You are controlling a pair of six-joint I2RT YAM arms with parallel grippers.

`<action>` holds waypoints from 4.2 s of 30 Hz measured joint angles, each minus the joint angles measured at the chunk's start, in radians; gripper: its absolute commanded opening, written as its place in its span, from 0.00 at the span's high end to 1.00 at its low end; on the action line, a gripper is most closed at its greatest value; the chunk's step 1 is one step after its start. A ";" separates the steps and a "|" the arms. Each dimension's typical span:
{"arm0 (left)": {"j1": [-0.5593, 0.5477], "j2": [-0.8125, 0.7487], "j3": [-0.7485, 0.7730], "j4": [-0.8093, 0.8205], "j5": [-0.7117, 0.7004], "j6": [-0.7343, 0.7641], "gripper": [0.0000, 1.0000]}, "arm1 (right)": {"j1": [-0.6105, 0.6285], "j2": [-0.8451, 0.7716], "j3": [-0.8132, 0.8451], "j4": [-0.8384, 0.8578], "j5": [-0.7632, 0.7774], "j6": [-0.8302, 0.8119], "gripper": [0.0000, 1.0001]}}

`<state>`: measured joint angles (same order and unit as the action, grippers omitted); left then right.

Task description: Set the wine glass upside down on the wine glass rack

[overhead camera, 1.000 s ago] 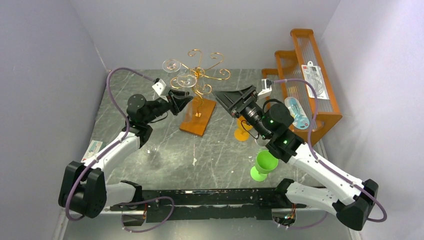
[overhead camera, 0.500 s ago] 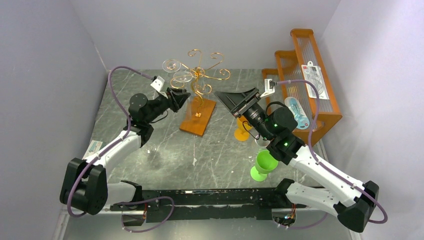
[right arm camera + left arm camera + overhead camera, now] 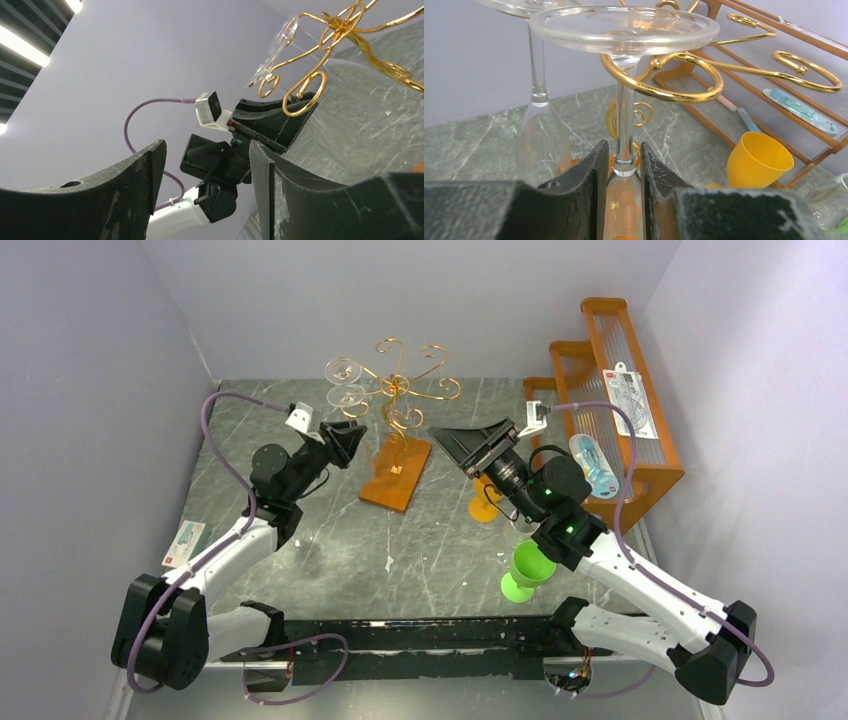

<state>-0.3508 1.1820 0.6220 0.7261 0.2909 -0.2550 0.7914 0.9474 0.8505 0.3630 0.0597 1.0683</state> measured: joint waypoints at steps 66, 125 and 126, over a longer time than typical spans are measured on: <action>0.000 -0.552 -0.006 -0.714 -0.183 -0.027 0.02 | 0.000 -0.059 0.083 -0.727 0.295 -0.271 0.28; 0.000 -0.457 0.485 -1.028 -0.115 -0.216 0.02 | -0.149 -0.146 0.154 -0.696 0.418 -0.528 1.00; 0.000 -0.451 0.498 -1.020 -0.084 -0.230 0.02 | -0.149 -0.188 0.145 -0.676 0.431 -0.530 1.00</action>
<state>-0.3508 0.7315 1.1202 -0.2935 0.2073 -0.4854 0.6426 0.7597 0.9951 -0.3126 0.4911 0.5381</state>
